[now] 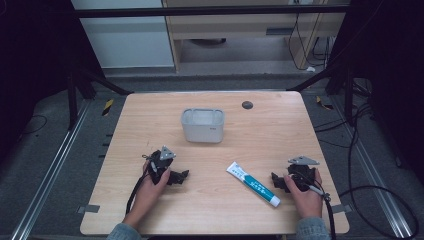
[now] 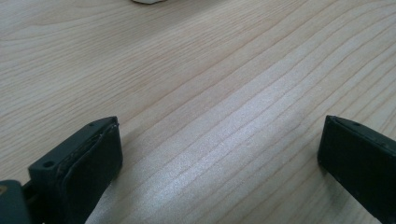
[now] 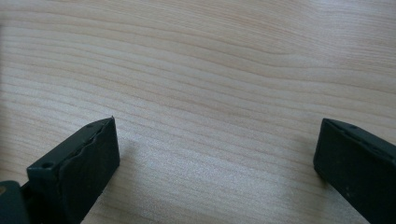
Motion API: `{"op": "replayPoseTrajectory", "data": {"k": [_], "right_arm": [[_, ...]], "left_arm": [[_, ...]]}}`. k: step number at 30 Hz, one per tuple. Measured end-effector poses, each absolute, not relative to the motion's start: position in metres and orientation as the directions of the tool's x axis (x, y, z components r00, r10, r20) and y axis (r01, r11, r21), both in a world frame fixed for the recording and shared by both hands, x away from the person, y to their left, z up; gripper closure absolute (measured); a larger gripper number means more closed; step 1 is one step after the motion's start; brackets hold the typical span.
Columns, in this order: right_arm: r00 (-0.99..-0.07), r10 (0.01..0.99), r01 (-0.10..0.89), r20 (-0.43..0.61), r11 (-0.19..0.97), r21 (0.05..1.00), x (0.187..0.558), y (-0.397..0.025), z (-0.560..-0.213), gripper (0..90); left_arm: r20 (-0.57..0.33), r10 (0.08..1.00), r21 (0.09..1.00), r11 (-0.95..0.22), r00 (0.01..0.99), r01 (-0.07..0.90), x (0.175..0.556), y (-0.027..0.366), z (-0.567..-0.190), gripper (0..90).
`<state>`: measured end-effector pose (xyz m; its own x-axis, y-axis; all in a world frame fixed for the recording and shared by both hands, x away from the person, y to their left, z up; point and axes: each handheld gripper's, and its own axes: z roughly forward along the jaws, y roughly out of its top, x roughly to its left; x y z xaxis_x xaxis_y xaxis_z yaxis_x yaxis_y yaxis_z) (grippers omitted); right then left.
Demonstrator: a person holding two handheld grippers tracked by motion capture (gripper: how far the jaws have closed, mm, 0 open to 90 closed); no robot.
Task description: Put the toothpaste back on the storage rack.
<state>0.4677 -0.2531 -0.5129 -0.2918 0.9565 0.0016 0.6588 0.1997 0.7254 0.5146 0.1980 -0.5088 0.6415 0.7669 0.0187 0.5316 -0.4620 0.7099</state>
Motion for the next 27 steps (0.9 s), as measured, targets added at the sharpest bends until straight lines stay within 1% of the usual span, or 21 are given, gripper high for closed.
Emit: {"op": "replayPoseTrajectory", "data": {"k": [13,14,15,16,17,18,19,22,23,25,26,27], "right_arm": [[-0.287,0.958,0.659,0.002,0.196,0.726,0.468,-0.253,-0.513,1.0],[-0.279,0.960,0.654,0.002,0.188,0.732,0.467,-0.253,-0.512,5.9],[-0.279,0.960,0.654,0.002,0.188,0.732,0.467,-0.253,-0.512,5.9],[-0.277,0.961,0.642,-0.003,0.187,0.743,0.467,-0.253,-0.512,10.6],[-0.277,0.961,0.642,-0.003,0.187,0.743,0.467,-0.253,-0.512,10.6],[-0.259,0.965,0.624,-0.045,0.203,0.754,0.466,-0.253,-0.509,13.5],[-0.259,0.965,0.624,-0.045,0.203,0.754,0.466,-0.253,-0.509,13.5],[-0.263,0.962,0.592,-0.077,0.224,0.774,0.464,-0.249,-0.499,18.0],[-0.282,0.956,0.567,-0.080,0.233,0.790,0.461,-0.246,-0.493,22.1],[-0.292,0.953,0.556,-0.080,0.237,0.797,0.460,-0.244,-0.489,23.2],[-0.313,0.945,0.535,-0.091,0.255,0.806,0.458,-0.239,-0.481,25.6],[-0.323,0.942,0.524,-0.089,0.256,0.813,0.457,-0.236,-0.476,26.2]], "left_arm": [[0.019,0.767,0.710,-0.463,0.642,0.531,0.515,0.198,-0.509,0.0],[0.019,0.767,0.710,-0.462,0.642,0.531,0.515,0.198,-0.509,0.0],[0.019,0.767,0.710,-0.462,0.642,0.531,0.515,0.198,-0.509,0.0],[0.019,0.767,0.710,-0.463,0.642,0.531,0.515,0.198,-0.509,0.0],[0.019,0.767,0.710,-0.463,0.642,0.531,0.515,0.198,-0.509,0.0],[0.019,0.767,0.710,-0.462,0.642,0.531,0.515,0.198,-0.509,0.0],[0.019,0.767,0.710,-0.463,0.642,0.531,0.515,0.198,-0.509,0.0],[0.019,0.767,0.710,-0.463,0.642,0.531,0.515,0.198,-0.509,0.0],[0.019,0.767,0.710,-0.463,0.642,0.531,0.515,0.198,-0.509,0.0],[0.019,0.767,0.710,-0.463,0.642,0.531,0.515,0.198,-0.509,0.0],[0.019,0.767,0.710,-0.462,0.642,0.531,0.515,0.198,-0.509,0.0],[0.019,0.767,0.710,-0.463,0.642,0.531,0.515,0.198,-0.509,0.0]]}}
